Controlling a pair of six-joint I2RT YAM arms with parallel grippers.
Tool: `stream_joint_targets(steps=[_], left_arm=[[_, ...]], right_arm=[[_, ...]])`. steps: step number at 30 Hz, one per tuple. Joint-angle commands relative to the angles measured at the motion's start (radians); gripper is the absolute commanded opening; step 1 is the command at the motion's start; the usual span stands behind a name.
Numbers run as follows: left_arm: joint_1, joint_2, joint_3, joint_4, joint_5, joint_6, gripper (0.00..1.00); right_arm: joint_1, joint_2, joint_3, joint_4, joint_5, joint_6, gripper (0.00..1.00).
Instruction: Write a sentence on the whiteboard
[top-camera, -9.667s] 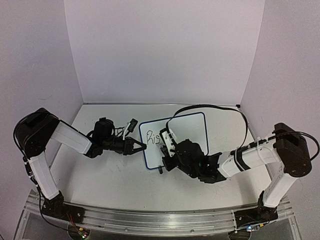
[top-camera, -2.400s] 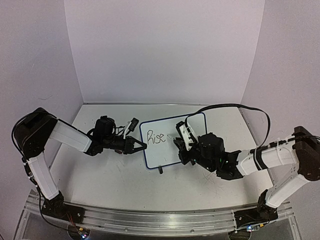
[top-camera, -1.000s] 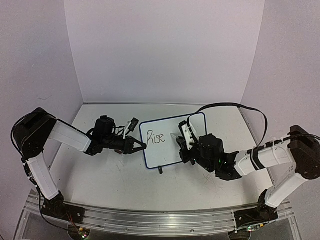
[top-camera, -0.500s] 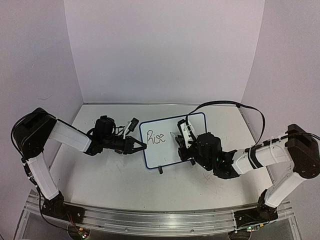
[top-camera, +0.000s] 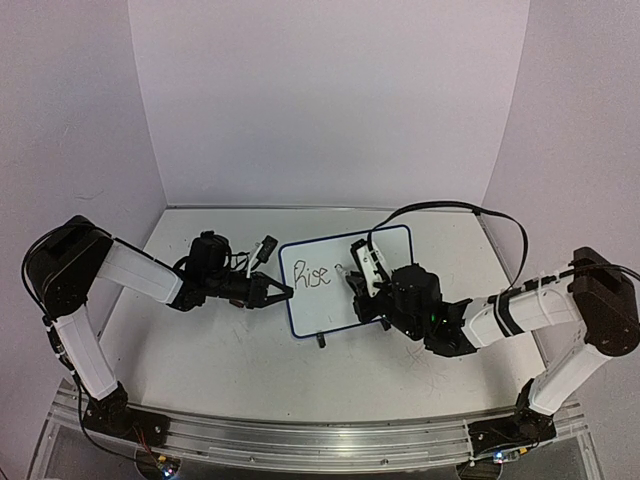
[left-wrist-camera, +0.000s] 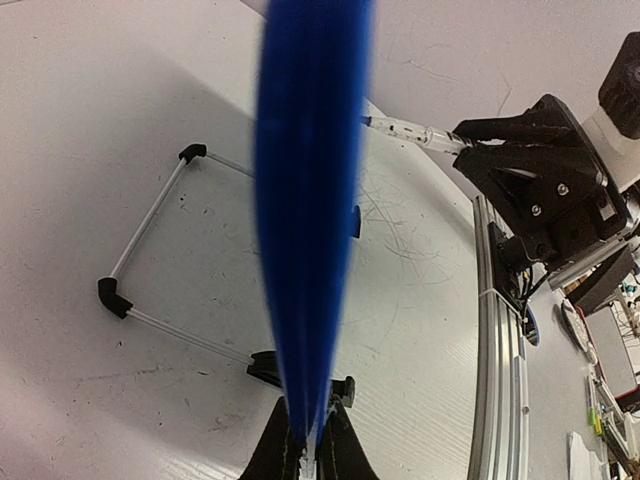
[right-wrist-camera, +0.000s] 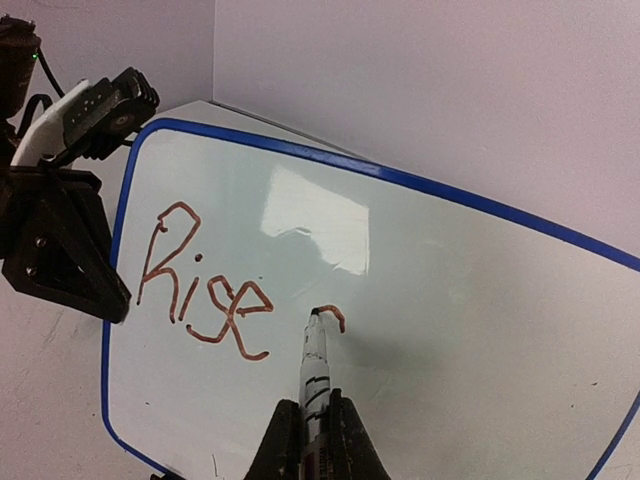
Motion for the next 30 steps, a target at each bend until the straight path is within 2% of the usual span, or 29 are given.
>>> stream_joint_targets(steps=[1, 30], left_arm=[[0.006, -0.024, 0.013, -0.059, -0.073, 0.026, 0.00], [0.006, -0.022, 0.012, -0.061, -0.078, 0.027, 0.00]], right_arm=[[-0.002, 0.012, 0.029, -0.002, -0.022, 0.020, 0.00], [0.013, -0.030, -0.023, -0.062, -0.002, 0.054, 0.00]])
